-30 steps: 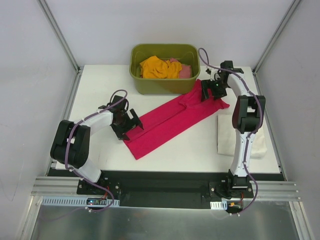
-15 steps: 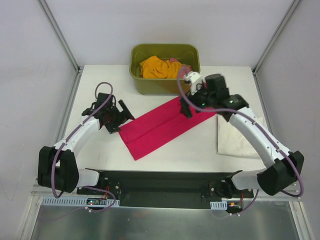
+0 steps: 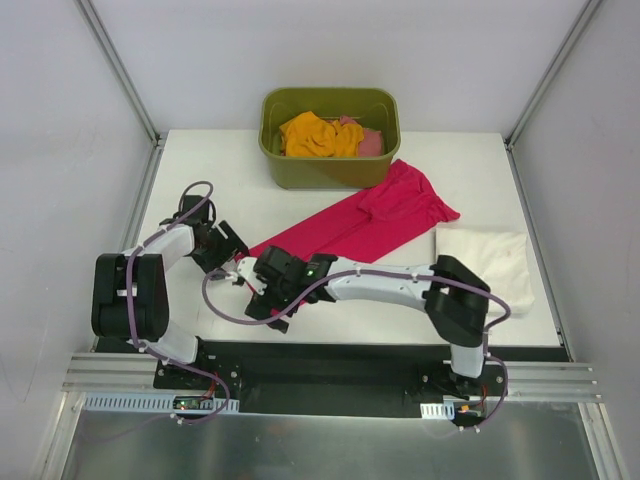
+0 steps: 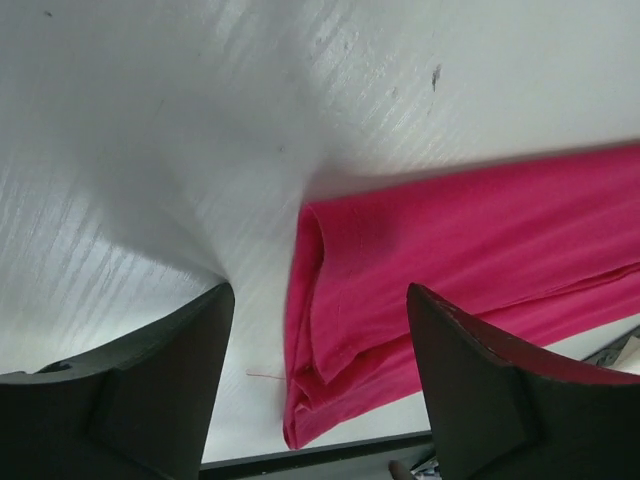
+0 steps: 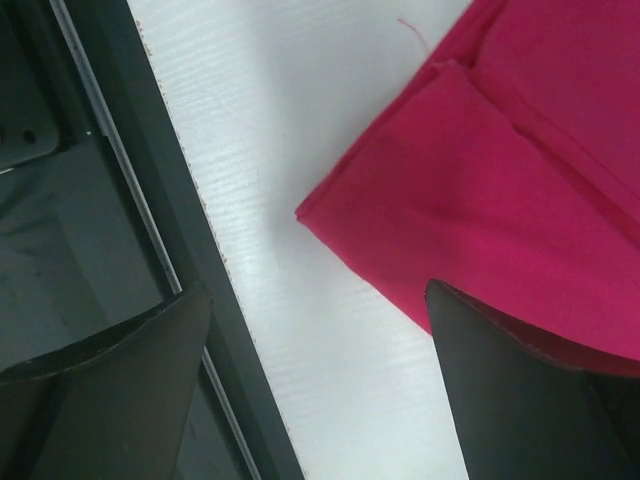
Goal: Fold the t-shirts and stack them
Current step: Grab the bottom of the folded rectangular tshirt with both arms
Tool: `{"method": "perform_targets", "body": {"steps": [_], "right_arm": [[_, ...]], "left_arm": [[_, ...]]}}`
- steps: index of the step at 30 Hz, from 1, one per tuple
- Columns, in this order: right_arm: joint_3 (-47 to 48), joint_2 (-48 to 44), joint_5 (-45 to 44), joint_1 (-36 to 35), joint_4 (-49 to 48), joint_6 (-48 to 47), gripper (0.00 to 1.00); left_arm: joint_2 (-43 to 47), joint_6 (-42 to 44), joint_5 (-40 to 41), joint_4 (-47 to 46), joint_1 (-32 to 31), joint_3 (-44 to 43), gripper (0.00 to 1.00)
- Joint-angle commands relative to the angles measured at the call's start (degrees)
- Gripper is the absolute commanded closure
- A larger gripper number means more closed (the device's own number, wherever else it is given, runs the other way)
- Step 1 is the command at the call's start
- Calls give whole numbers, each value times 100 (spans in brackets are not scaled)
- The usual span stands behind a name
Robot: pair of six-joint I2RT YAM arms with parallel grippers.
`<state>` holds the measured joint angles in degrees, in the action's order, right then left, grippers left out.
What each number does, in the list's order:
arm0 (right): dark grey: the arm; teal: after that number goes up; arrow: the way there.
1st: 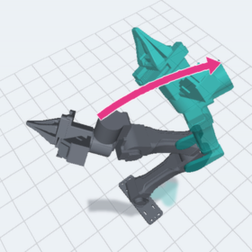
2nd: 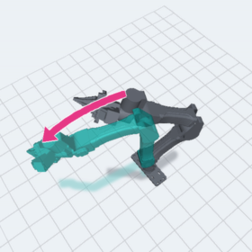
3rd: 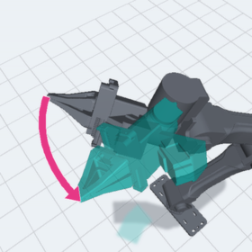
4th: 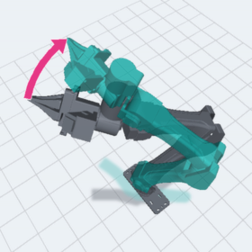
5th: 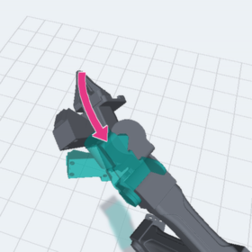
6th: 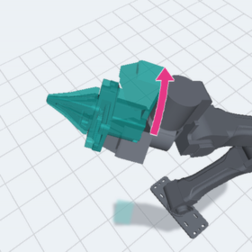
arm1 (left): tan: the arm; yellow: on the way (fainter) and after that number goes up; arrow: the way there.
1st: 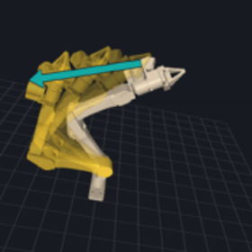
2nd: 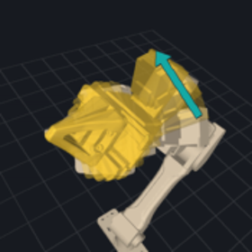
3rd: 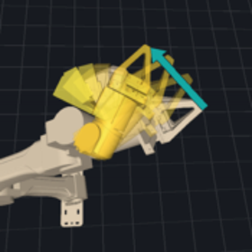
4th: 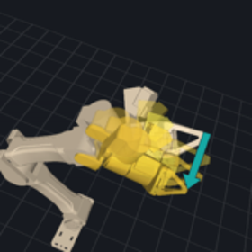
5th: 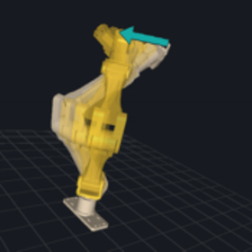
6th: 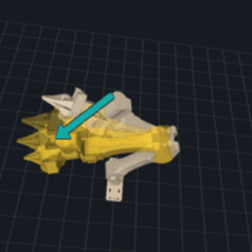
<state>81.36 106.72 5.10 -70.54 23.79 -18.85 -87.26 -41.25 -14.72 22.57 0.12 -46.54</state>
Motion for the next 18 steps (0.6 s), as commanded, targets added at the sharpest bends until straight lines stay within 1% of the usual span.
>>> {"method": "perform_targets", "body": {"steps": [1, 2, 5, 6, 7, 8, 9, 12, 14, 15, 16, 18], "right_arm": [[477, 471, -361, -170, -348, -92, 13], [512, 534, -378, -179, -384, -92, 15], [512, 719, -361, -179, -542, -136, 23], [495, 754, -361, -188, -603, -162, 25], [503, 798, -370, -188, -595, -215, 27], [512, 902, -352, -179, -604, -233, 27], [556, 956, -317, -188, -560, -250, 28], [565, 1088, -168, -205, -560, -312, 29], [530, 1141, -141, -206, -621, -425, 32], [538, 1237, -133, -214, -613, -496, 33], [565, 1290, -98, -232, -595, -601, 36], [591, 1421, -62, -258, -534, -813, 45]], "left_arm": [[-150, 126, 73, -121, 85, -92, 33], [-238, 135, 101, -121, 85, -92, 39], [-440, 135, 101, -147, 85, -109, 48], [-502, 144, 84, -165, 85, -109, 55], [-546, 144, 57, -182, 85, -109, 58], [-633, 153, 5, -200, 85, -118, 60], [-669, 153, -4, -217, 85, -118, 67], [-722, 162, -5, -235, 85, -109, 75], [-704, 153, 57, -226, 85, -83, 84], [-678, 153, 109, -235, 85, -74, 88], [-661, 153, 118, -235, 85, -65, 100], [-599, 179, 171, -235, 85, -65, 100]]}}
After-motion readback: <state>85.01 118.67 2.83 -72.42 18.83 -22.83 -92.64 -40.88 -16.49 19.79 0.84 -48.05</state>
